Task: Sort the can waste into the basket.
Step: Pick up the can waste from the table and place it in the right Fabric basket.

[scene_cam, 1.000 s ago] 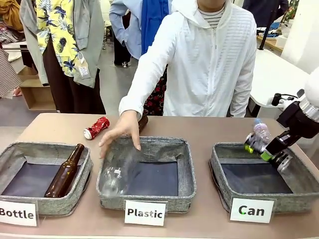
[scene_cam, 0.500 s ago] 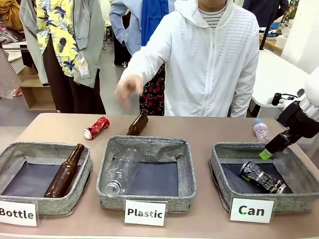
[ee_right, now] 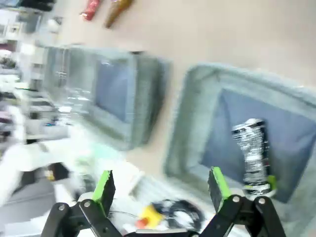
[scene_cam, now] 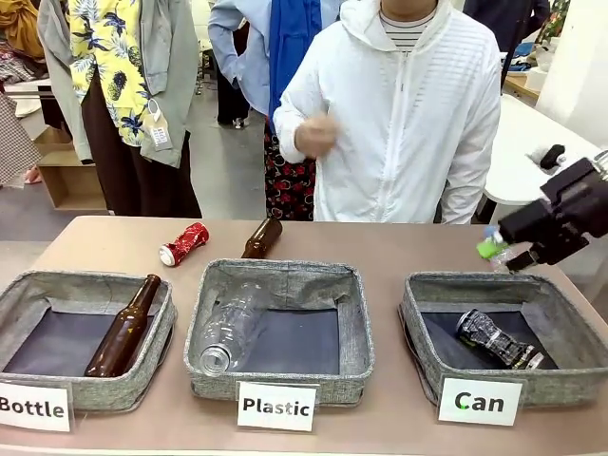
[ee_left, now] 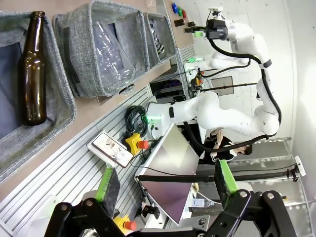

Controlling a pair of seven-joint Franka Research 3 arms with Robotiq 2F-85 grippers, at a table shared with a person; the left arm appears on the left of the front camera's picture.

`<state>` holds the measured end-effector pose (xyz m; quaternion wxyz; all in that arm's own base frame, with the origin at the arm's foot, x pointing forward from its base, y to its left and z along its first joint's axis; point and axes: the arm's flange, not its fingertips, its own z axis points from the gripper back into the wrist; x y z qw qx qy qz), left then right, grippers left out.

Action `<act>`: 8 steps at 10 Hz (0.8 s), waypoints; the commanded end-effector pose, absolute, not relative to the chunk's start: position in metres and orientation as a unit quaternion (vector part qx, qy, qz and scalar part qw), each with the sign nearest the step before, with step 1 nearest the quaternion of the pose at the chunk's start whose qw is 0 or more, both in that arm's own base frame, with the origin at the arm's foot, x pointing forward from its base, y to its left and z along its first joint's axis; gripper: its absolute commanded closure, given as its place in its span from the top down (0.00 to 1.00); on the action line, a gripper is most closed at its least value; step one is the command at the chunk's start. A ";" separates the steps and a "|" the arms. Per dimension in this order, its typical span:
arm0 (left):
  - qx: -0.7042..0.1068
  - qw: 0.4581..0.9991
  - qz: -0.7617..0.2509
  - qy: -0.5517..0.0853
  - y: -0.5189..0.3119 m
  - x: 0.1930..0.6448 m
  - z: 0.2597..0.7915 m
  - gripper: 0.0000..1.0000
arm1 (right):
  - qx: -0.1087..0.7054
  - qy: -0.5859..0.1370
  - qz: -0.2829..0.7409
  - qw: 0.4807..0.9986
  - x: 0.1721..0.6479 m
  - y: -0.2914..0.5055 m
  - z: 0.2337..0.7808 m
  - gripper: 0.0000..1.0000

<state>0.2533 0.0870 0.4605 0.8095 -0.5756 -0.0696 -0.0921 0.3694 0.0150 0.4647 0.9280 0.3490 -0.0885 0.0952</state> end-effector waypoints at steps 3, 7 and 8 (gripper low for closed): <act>-0.574 0.811 -0.088 -0.068 0.087 0.253 0.462 1.00 | 0.685 -0.106 -0.182 0.697 0.369 -0.021 0.468 1.00; -0.574 0.811 -0.088 -0.068 0.087 0.253 0.462 1.00 | 0.596 -0.072 -0.078 0.796 0.365 -0.028 0.473 1.00; -0.574 0.811 -0.088 -0.068 0.087 0.253 0.462 1.00 | 0.596 -0.072 -0.078 0.796 0.365 -0.028 0.473 1.00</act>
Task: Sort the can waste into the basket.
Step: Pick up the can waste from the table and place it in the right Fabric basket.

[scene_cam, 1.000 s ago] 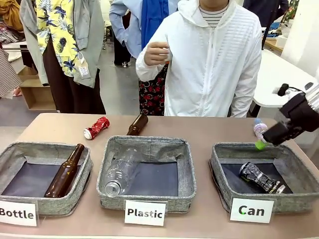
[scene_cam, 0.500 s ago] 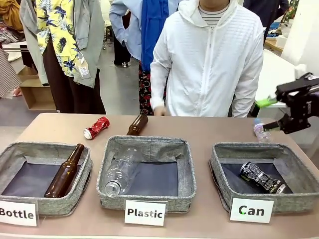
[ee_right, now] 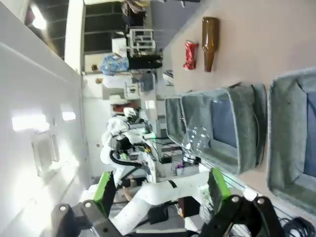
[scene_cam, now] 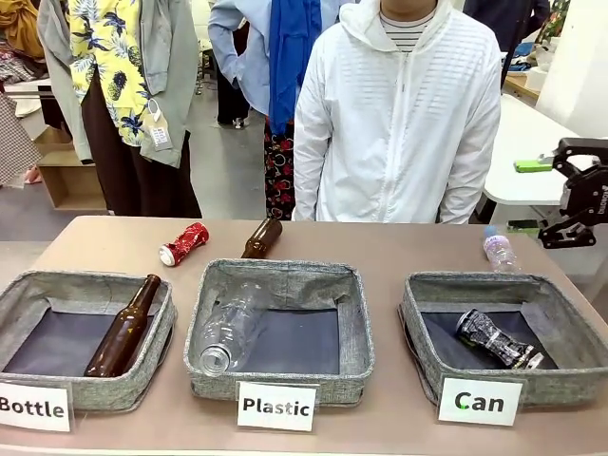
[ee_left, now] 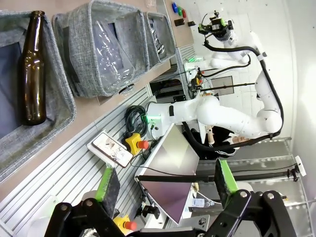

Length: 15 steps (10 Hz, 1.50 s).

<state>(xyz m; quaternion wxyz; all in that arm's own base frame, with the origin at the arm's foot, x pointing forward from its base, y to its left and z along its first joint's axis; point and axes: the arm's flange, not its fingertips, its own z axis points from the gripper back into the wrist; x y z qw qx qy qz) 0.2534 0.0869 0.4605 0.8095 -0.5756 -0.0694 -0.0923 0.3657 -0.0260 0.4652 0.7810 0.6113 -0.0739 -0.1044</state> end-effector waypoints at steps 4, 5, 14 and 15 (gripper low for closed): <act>-0.574 0.811 -0.088 -0.068 0.087 0.253 0.462 1.00 | 0.596 -0.072 -0.078 0.796 0.365 -0.028 0.473 1.00; -0.574 0.811 -0.088 -0.068 0.087 0.253 0.462 1.00 | 0.596 -0.072 -0.078 0.796 0.365 -0.028 0.473 1.00; -0.100 0.976 -0.185 0.053 -0.077 0.425 0.579 1.00 | 0.596 -0.072 -0.078 0.796 0.365 -0.028 0.473 1.00; -0.088 0.978 -0.175 0.073 -0.085 0.459 0.574 1.00 | 0.596 -0.072 -0.078 0.796 0.365 -0.028 0.473 1.00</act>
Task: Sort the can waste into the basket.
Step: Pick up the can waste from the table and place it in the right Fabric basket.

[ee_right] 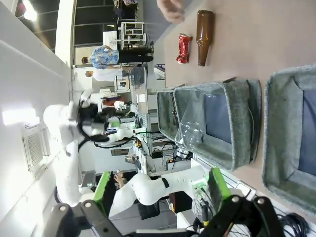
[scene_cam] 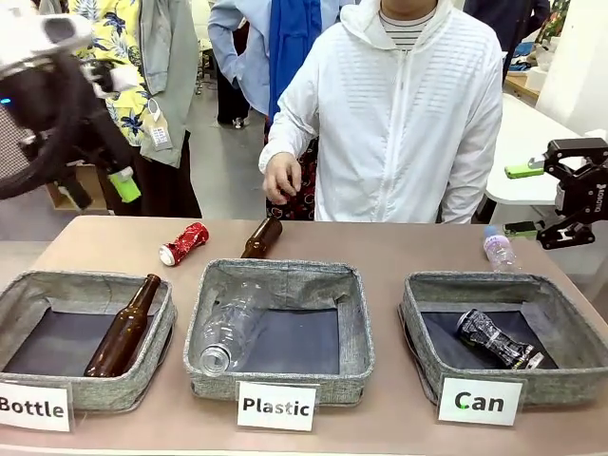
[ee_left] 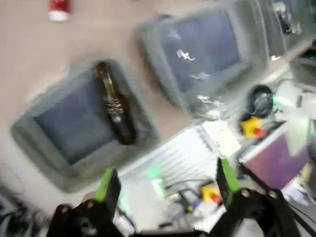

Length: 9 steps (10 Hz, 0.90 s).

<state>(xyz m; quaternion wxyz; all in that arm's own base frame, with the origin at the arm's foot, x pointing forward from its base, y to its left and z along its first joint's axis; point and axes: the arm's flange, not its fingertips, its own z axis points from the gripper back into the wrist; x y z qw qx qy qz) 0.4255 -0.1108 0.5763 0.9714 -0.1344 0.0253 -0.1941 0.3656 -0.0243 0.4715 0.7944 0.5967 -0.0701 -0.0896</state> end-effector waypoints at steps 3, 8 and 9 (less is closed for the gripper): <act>-0.237 0.964 -0.124 0.001 0.035 0.405 0.596 1.00 | 0.596 -0.072 -0.078 0.796 0.365 -0.028 0.473 1.00; -0.422 0.896 -0.031 -0.135 0.159 0.220 0.507 1.00 | 0.596 -0.072 -0.078 0.796 0.365 -0.028 0.473 1.00; -0.436 0.890 -0.017 -0.130 0.160 0.221 0.493 1.00 | 0.596 -0.072 -0.078 0.796 0.365 -0.028 0.473 1.00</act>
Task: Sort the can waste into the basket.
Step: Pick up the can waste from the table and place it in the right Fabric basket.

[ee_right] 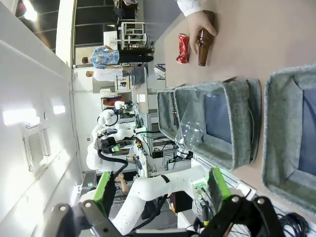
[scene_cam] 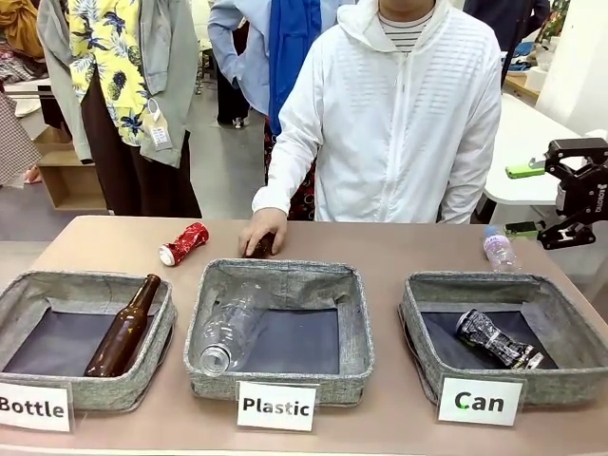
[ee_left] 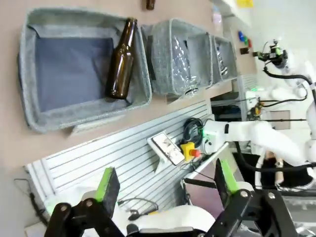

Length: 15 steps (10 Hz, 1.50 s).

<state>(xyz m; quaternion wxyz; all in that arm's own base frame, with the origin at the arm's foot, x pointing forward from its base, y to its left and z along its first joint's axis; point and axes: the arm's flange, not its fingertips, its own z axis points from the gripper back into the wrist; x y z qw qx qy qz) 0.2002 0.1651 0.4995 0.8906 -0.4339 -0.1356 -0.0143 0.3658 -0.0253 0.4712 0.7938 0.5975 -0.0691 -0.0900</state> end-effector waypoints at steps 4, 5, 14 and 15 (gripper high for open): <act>-0.388 0.916 -0.039 -0.095 0.145 0.273 0.514 1.00 | 0.596 -0.072 -0.078 0.796 0.365 -0.028 0.473 1.00; -0.359 0.929 -0.049 -0.074 0.134 0.296 0.524 1.00 | 0.596 -0.072 -0.078 0.796 0.365 -0.028 0.473 1.00; -0.452 0.858 0.147 -0.193 0.319 0.135 0.570 1.00 | 0.596 -0.072 -0.078 0.796 0.365 -0.028 0.473 1.00; -0.464 0.844 0.161 -0.214 0.324 0.114 0.558 1.00 | 0.596 -0.072 -0.078 0.796 0.365 -0.028 0.473 1.00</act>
